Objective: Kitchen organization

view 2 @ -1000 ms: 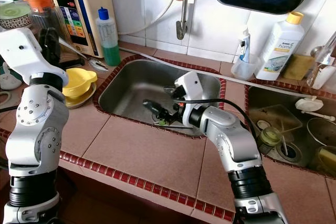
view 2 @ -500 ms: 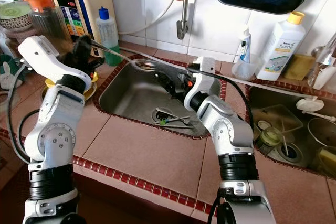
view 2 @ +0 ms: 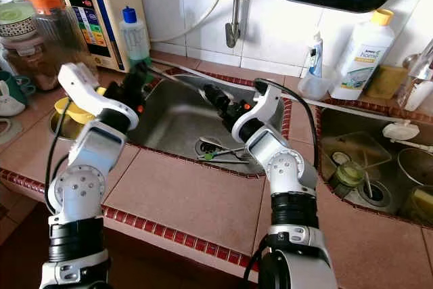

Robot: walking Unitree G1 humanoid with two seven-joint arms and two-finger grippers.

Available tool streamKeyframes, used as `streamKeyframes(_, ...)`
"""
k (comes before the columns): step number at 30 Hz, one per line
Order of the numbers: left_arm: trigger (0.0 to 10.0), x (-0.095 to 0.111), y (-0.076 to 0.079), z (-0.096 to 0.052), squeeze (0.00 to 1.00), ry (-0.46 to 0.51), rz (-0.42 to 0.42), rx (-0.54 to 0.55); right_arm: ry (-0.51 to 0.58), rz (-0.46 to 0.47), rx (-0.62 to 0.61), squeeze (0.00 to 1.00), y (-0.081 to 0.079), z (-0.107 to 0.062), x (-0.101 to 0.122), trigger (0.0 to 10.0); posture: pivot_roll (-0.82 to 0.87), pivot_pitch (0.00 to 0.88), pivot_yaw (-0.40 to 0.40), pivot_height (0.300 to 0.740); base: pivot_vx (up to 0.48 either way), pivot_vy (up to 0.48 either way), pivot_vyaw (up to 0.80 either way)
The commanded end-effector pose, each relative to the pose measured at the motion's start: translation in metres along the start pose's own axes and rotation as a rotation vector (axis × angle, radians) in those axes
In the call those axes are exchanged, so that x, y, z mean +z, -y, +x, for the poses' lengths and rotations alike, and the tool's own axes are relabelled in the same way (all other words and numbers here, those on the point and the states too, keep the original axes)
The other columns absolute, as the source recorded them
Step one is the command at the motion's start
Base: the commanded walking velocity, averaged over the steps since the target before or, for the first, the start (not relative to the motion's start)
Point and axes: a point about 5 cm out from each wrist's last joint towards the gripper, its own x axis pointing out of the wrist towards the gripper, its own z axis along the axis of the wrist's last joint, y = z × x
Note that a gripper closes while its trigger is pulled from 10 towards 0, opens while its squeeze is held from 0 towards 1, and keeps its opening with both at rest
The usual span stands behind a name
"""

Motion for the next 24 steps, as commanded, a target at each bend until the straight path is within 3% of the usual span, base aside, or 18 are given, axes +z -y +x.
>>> streamKeyframes(1,10.0,-0.003,0.008,0.001,0.00,-0.006,-0.028,-0.033,0.009,0.024,0.001,0.00,-0.003,0.002,0.004,10.0,0.09,0.048,0.003,0.740,0.000,0.000,0.00)
streamKeyframes(3,10.0,-0.004,0.007,0.000,0.00,-0.012,-0.030,-0.028,0.018,0.038,-0.001,0.00,-0.004,0.003,0.004,3.5,0.09,0.047,0.003,0.740,0.000,0.000,0.00)
streamKeyframes(4,10.0,-0.004,0.007,0.000,0.00,-0.012,-0.030,-0.028,0.018,0.038,-0.001,0.00,-0.004,0.003,0.004,3.5,0.09,0.047,0.003,0.740,0.000,0.000,0.00)
streamKeyframes(5,10.0,-0.003,0.006,-0.001,0.00,-0.009,-0.030,-0.025,0.023,0.049,-0.006,0.00,-0.005,0.004,0.005,0.0,0.10,0.048,0.003,0.740,0.000,0.000,0.00)
streamKeyframes(24,10.0,0.004,-0.006,0.000,0.00,0.052,-0.004,0.044,0.041,0.118,-0.027,0.00,-0.008,0.010,0.011,0.0,0.09,0.031,0.000,0.740,0.000,0.000,0.00)
